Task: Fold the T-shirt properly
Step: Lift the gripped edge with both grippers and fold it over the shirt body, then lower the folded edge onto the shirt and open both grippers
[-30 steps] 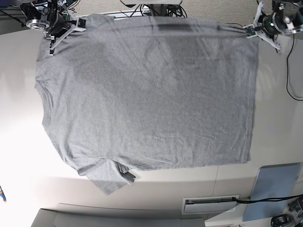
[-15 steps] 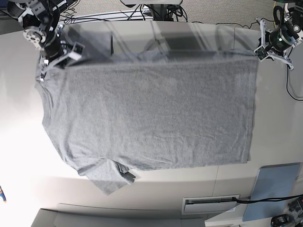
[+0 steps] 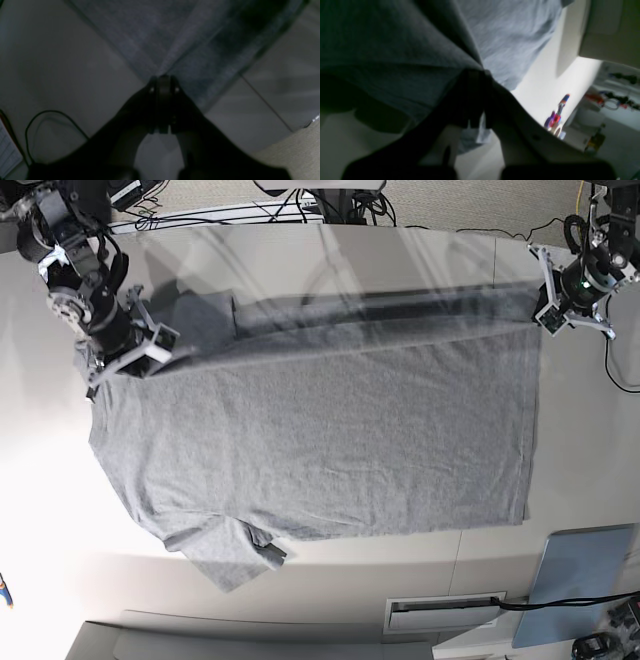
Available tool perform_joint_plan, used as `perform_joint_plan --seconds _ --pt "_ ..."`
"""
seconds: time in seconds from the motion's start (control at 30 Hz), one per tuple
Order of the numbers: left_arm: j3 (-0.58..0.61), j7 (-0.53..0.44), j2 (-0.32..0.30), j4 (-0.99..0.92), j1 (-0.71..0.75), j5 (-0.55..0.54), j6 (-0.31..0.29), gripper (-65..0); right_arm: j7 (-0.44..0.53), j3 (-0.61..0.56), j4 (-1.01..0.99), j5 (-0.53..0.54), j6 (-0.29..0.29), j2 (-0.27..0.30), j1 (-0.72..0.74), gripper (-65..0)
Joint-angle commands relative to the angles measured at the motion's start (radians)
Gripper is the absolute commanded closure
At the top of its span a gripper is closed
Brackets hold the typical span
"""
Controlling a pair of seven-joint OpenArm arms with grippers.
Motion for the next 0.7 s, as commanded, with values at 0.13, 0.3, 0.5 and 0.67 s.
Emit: perform_joint_plan --seconds 0.13,0.3,0.5,0.67 --pt "0.018 -0.007 -0.016 -0.022 -0.056 -0.002 0.008 0.0 -0.011 -0.083 -0.063 -0.028 -0.019 0.019 0.102 0.0" --pt "0.018 -0.007 0.004 -0.025 -0.101 -0.005 0.008 0.0 -0.010 -0.116 -0.100 -0.037 -0.019 0.019 0.160 0.0" --pt "0.019 -0.007 0.017 -0.025 -0.124 -0.005 0.015 0.0 -0.013 -0.116 -0.100 -0.034 -0.019 0.019 0.181 0.0" --pt "0.019 -0.006 0.017 -0.025 -0.160 -0.005 0.018 0.0 -0.020 -0.116 -0.100 -0.034 -0.019 0.019 0.181 0.0"
